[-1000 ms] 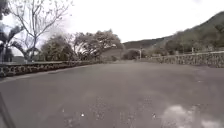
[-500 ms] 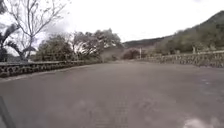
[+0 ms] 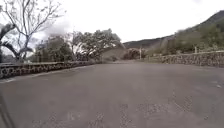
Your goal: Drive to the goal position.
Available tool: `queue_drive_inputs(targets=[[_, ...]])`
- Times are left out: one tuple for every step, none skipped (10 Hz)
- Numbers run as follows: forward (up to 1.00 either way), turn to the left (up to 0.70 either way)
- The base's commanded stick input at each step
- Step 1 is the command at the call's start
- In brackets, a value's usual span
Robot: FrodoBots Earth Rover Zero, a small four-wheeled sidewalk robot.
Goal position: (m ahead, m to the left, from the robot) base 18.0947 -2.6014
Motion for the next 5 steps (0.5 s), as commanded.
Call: queue_drive_inputs(targets=[[0.70, 0.00], [0.70, 0.00], [0.70, 0.00], [0.70, 0.00], [0.70, 0.00]])
